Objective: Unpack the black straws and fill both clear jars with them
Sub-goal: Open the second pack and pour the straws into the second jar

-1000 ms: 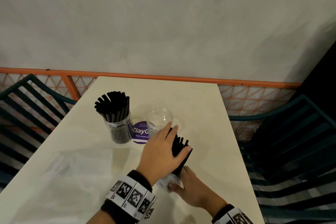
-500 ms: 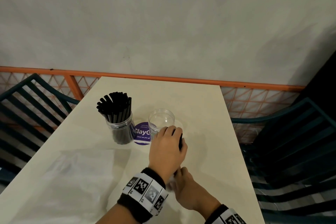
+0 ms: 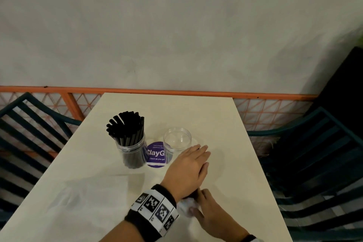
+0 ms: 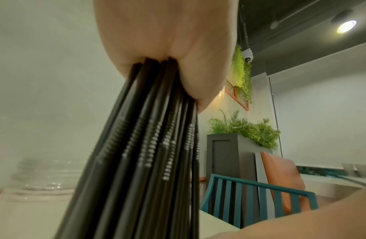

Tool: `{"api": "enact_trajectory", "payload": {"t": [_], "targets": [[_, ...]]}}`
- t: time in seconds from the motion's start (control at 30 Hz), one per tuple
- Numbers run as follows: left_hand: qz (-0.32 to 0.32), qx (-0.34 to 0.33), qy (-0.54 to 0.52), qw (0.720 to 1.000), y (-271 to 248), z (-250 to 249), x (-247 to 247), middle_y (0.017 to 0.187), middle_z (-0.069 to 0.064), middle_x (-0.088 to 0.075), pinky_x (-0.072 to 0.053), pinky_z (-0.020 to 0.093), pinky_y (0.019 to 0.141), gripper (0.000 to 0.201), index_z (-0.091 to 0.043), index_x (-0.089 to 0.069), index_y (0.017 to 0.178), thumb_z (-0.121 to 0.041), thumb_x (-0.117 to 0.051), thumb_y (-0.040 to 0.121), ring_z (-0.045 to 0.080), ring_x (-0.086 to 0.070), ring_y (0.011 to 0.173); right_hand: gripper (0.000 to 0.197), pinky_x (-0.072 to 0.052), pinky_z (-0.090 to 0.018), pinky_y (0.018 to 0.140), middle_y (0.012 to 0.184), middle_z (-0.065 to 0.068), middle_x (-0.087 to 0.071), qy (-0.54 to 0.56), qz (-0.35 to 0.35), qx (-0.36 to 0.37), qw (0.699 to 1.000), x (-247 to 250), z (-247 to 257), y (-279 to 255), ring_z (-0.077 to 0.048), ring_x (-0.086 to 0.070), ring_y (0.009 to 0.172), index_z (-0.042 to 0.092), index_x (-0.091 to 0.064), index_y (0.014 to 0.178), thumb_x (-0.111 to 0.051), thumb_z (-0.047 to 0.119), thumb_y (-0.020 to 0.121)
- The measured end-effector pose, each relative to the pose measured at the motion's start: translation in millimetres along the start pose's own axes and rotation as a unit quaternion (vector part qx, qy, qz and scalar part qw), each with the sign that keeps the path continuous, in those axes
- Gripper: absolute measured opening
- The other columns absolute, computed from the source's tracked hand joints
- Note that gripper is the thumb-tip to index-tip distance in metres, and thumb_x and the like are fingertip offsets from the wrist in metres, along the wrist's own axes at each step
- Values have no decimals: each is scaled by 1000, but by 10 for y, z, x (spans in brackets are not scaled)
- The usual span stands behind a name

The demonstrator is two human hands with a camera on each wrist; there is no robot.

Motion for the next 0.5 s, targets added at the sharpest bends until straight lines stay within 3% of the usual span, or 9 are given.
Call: {"api": "enact_trajectory", "payload": {"t": [0.07, 0.13, 0.23, 0.3, 0.37, 0.43, 0.5], "targets": [[-13, 16, -8, 1000, -23, 44, 17, 124, 7, -63, -49, 33, 95, 38, -13, -64, 111, -32, -40, 88, 19, -61, 111, 97, -33, -6, 78, 111, -1, -40, 29, -14, -36, 999, -38, -64, 5, -5, -39, 91, 13, -10, 146, -37, 74, 75], [-27, 10, -21, 999, -54, 58, 66, 116, 3, -68, -54, 27, 86, 33, -15, -68, 103, -31, -45, 86, 15, -66, 98, 125, -34, -9, 86, 126, -2, -44, 65, -19, -79, 995, -101, -136, 1, -5, -40, 103, 16, -3, 147, -27, 92, 52], [-78, 12, -44, 996, -72, 127, 127, 101, -5, -73, -52, 23, 84, 28, -20, -72, 95, -30, -48, 84, 8, -66, 90, 133, -37, -22, 103, 139, 3, -41, 151, -56, -113, 980, -172, -189, 16, -10, -42, 124, 16, -18, 146, -38, 96, 42], [-84, 24, -39, 995, -76, 166, 151, 103, -7, -72, -46, 22, 90, 32, -21, -68, 106, -31, -44, 87, 9, -63, 96, 128, -40, -21, 100, 138, 4, -47, 221, -108, -130, 961, -178, -196, 20, -10, -46, 124, 17, -40, 138, -48, 94, 37], [-68, 23, -53, 996, -103, 188, 186, 107, -5, -65, -40, 20, 93, 41, -21, -58, 122, -35, -35, 91, 10, -57, 101, 116, -41, -11, 87, 126, 9, -57, 244, -151, -142, 947, -161, -189, 4, -8, -51, 116, 25, -54, 124, -52, 94, 30], [-54, 39, -116, 991, -159, 252, 234, 112, -7, -55, -30, 10, 95, 47, -21, -52, 128, -41, -28, 92, 3, -47, 106, 90, -41, -4, 77, 110, 27, -64, 240, -220, -126, 937, -102, -184, -50, -1, -56, 105, 45, -58, 106, -53, 93, 30], [-63, 76, -195, 976, -209, 349, 285, 118, -16, -48, -22, 1, 96, 44, -22, -51, 129, -40, -31, 95, -9, -38, 114, 54, -42, 0, 72, 99, 43, -60, 205, -285, -102, 931, 34, -120, -144, 9, -57, 97, 64, -59, 89, -53, 90, 42]]}}
Point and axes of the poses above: each hand's wrist, its own y-axis towards the middle knuckle, its own x-axis out of the back of the hand, z = x × y, the point moved 2 cm from there along y, towards the middle knuckle
